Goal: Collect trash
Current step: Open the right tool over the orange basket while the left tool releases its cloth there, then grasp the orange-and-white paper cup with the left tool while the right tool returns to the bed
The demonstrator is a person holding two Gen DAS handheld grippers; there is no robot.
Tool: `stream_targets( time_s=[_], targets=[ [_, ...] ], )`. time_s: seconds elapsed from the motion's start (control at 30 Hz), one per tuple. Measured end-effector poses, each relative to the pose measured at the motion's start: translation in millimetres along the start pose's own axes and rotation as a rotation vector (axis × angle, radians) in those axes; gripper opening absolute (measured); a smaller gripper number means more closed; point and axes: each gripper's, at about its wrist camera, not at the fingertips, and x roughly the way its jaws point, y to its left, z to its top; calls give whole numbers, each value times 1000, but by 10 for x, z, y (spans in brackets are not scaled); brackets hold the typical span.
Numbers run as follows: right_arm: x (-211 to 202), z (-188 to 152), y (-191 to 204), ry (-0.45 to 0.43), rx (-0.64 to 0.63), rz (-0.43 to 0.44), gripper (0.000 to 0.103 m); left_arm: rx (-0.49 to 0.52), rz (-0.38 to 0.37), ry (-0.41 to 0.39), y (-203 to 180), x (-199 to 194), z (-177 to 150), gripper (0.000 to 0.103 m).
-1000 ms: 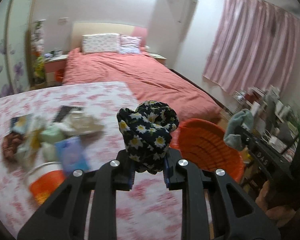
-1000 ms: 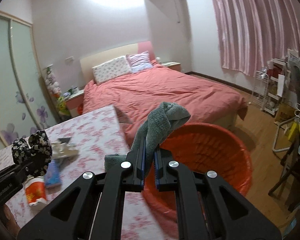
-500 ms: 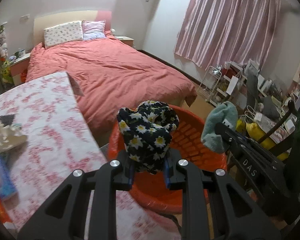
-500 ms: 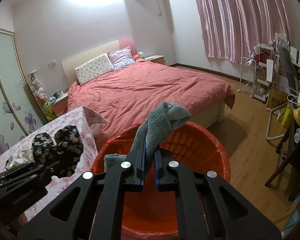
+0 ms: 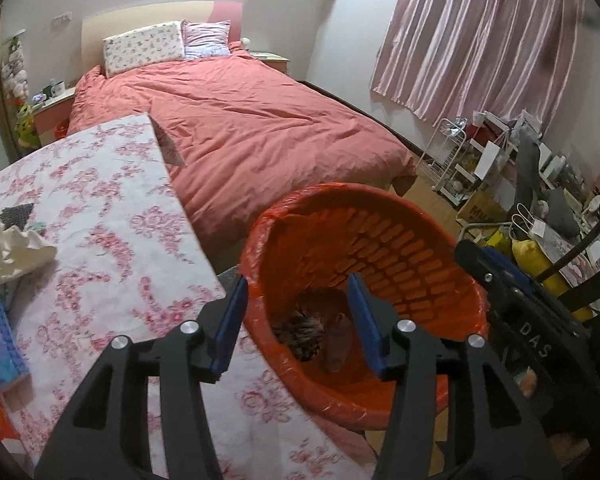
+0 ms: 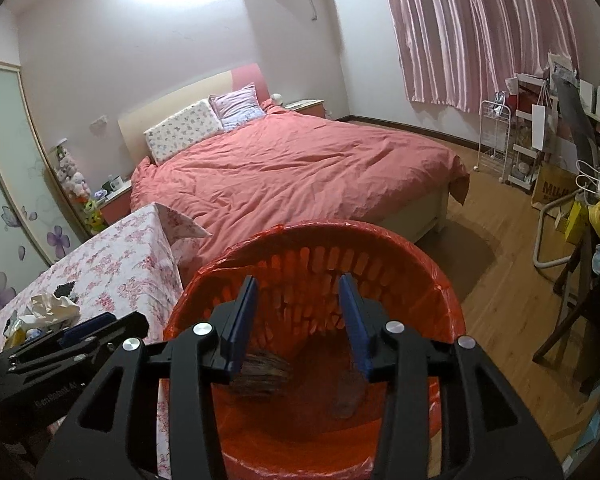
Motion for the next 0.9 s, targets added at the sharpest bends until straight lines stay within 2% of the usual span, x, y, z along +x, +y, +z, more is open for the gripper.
stream_targets(
  time_s=[0.1,0.23,0.37,0.53,0.6,0.77,0.9],
  targets=[
    [-46,32,34,-4,-4,0,48,3,29,-15,64,-112,-33,57],
    [-108,30,127,-4,-8,10,49,0,84,-29,176,-330,-128,62],
    [-164,-14,305,7,-37,31,49,-20,137,-41,383,-595,-293,65],
    [-261,-103,579,15,-79,71,57,-71,213,-65,744,-942,-494,71],
    [-297,-172,741,22,-105,90,61,-106,254,-81,929,-1114,-605,74],
    [-323,-354,1067,56,-166,144,63,-186,390,-118,1370,-1493,-900,89],
    [-300,-505,1289,96,-197,182,64,-262,494,-114,1721,-1670,-1132,94]
  ],
)
